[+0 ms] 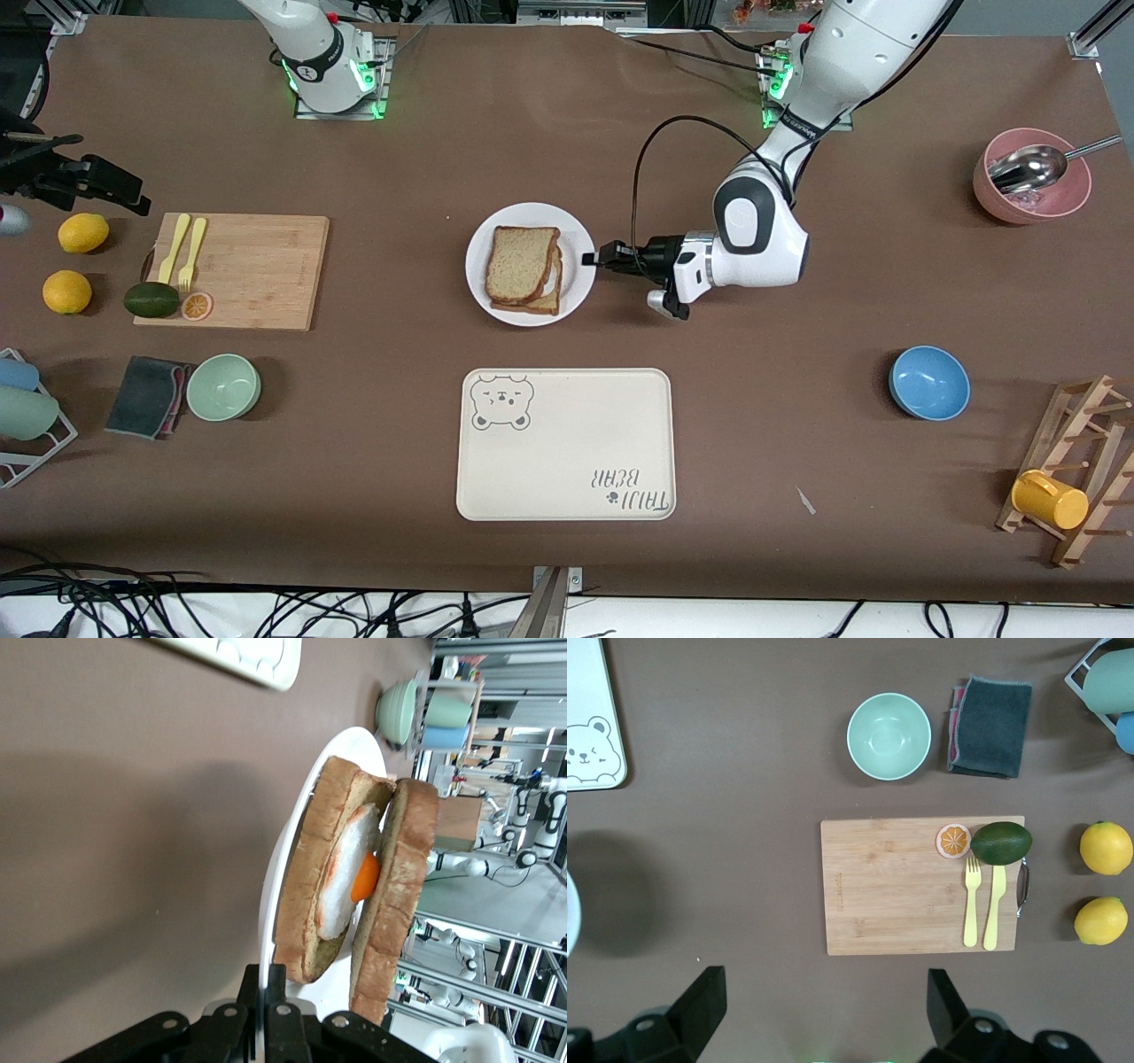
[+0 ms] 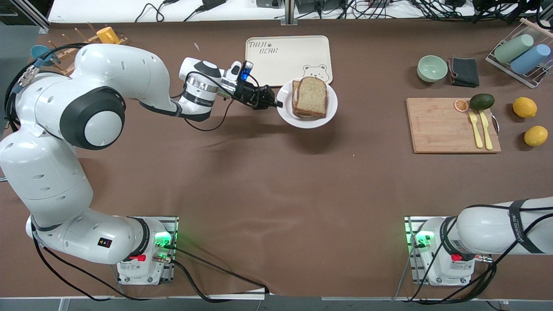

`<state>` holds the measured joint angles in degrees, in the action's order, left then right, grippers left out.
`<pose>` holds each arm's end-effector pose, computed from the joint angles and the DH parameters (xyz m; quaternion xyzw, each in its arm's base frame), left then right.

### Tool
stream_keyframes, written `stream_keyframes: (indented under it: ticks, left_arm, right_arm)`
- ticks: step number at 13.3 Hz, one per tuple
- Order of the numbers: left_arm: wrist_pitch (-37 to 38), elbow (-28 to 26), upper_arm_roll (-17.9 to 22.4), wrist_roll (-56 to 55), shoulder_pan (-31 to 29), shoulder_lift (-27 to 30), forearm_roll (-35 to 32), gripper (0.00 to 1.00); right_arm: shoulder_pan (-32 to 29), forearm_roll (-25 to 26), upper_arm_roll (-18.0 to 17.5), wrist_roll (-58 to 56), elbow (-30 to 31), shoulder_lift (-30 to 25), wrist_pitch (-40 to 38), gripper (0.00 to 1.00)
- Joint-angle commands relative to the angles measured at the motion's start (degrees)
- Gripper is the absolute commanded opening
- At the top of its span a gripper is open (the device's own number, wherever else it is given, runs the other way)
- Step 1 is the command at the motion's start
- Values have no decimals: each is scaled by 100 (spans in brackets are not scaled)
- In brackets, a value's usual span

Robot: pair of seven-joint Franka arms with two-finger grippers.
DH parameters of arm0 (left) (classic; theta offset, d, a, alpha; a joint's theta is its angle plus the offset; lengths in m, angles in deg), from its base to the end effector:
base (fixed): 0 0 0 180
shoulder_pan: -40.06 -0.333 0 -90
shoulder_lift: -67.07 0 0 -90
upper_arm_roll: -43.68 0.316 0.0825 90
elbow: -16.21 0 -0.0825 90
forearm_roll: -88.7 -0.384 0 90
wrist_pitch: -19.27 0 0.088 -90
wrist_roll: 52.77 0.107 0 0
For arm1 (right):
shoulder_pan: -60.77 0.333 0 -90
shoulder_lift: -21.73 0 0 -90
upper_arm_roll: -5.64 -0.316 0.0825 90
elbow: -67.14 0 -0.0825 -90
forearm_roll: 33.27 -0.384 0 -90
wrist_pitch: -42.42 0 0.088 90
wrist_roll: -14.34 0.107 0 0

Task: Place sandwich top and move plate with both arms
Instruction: 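Drag the plate with the left gripper onto the bear tray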

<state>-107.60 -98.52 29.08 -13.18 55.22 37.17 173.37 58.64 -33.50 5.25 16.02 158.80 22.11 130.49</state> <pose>0.5037 -0.3224 0.2025 0.8438 0.0032 -0.0853 0.5299 0.5514 -0.0163 0.6044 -0.9990 0.0298 0.0346 0.0020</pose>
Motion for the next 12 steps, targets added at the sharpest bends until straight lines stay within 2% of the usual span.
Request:
stream_keyframes:
  ticks: [1, 5, 9, 12]
  left_arm:
    - [66, 170, -26, 119, -127, 107, 208, 0]
    - [14, 565, 26, 31, -171, 11, 172, 0]
    - [-13, 1311, 210, -117, -127, -515, 129, 0]
    - [-302, 2093, 246, -302, -92, -1095, -73, 0]
  right_arm:
    - [-15, 6, -39, -9, 71, -74, -26, 100]
    - [-15, 6, -39, -9, 71, -74, -35, 100]
    - [-15, 6, -31, 0, 71, -74, -35, 100]
    - [-15, 6, -39, 0, 71, -74, -35, 100]
